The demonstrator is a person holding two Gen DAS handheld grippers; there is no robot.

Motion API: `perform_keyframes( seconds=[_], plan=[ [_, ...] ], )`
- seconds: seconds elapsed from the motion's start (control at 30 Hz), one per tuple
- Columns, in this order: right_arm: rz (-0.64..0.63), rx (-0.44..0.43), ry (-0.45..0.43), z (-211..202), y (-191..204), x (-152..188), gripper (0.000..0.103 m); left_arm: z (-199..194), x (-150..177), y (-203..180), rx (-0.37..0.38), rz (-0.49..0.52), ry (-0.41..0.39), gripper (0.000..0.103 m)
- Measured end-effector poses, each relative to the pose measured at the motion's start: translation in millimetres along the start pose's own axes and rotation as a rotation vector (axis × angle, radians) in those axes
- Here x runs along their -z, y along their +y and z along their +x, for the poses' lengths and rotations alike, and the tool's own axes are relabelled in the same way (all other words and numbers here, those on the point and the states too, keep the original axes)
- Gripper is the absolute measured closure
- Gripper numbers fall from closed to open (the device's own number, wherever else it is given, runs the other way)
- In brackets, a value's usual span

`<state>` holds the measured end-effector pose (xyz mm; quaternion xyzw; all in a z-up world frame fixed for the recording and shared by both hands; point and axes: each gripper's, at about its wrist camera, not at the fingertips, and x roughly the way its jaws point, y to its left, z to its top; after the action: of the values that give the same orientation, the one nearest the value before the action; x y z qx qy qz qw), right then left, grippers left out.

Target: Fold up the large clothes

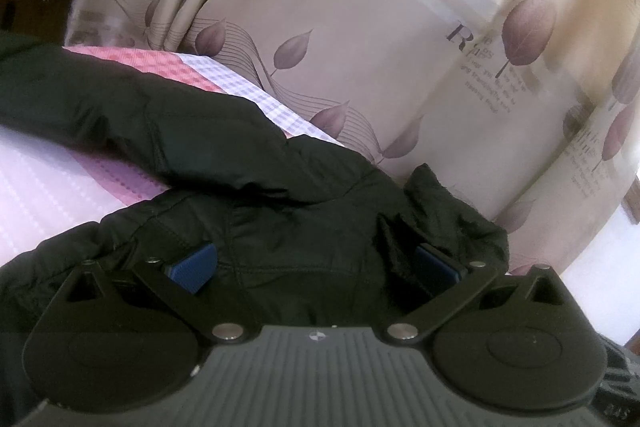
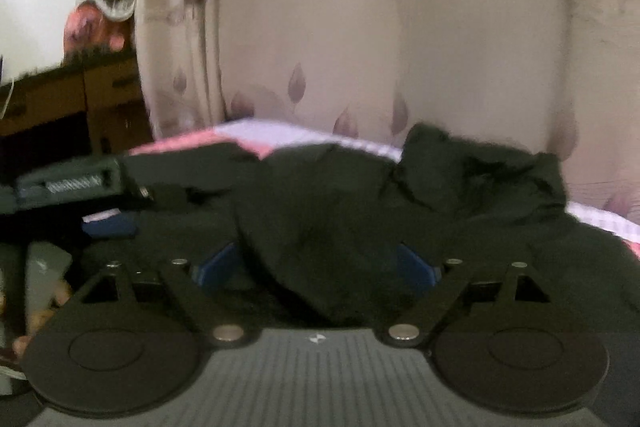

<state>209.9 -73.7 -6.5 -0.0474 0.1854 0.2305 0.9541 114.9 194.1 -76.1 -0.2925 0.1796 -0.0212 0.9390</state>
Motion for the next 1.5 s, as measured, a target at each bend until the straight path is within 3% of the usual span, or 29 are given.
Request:
perform_keyframes(
  seconds=[0.17,0.23,0.47,0.6,0.83,0.93,1.03,1.07,1.1,1.2,1.3,1.4,1.5],
  plan=[
    [-0.064,0.083,0.037,-9.1,-3.7,18.5,0.015,-12.9,-13.9,11.9,0.000,-0.071,0.031,0.007],
    [-0.081,0.102,0.069,-6.5,-4.0,29.9,0.015,-29.7,-23.9,25.9,-0.022,-0.124,-0.005,0.006],
    [-0.093,0.083,0.116,3.5,-3.8,39.7,0.014,-65.3,-73.1,128.0,-0.181,-0.404,-0.025,0.007],
    [-0.069,0.082,0.111,2.9,-8.3,40.2,0.012,-77.7,-89.4,188.1,-0.225,-0.558,-0.033,0.010],
    [-0.081,0.101,0.115,3.3,-4.7,40.8,0.010,-83.2,-115.0,232.3,-0.221,-0.646,-0.070,0.013],
    [-0.082,0.109,0.113,3.1,-3.8,41.2,0.008,-78.6,-121.8,239.2,-0.232,-0.641,-0.061,0.028],
    [-0.080,0.112,0.113,3.1,-4.0,41.4,0.008,-67.2,-122.8,249.7,-0.246,-0.650,-0.037,0.068],
    [-0.080,0.113,0.114,3.2,-3.9,41.3,0.008,-63.7,-122.6,253.7,-0.258,-0.651,-0.027,0.090],
    [-0.080,0.112,0.114,3.1,-4.1,41.3,0.007,-61.4,-121.8,256.8,-0.268,-0.645,-0.023,0.095],
    [-0.078,0.110,0.113,3.0,-4.3,41.4,0.007,-58.7,-124.7,252.4,-0.302,-0.585,-0.044,0.096],
    [-0.066,0.104,0.112,2.9,-6.7,41.4,0.007,-62.6,-139.8,223.9,-0.324,-0.487,-0.096,0.097],
    [-0.027,0.104,0.094,0.7,-13.3,40.6,0.007,-70.9,-162.0,176.2,-0.276,-0.374,-0.163,0.097],
    [0.092,0.112,0.040,-6.9,-30.5,38.9,0.007,-76.5,-181.6,105.7,-0.186,-0.220,-0.212,0.097]
  ],
)
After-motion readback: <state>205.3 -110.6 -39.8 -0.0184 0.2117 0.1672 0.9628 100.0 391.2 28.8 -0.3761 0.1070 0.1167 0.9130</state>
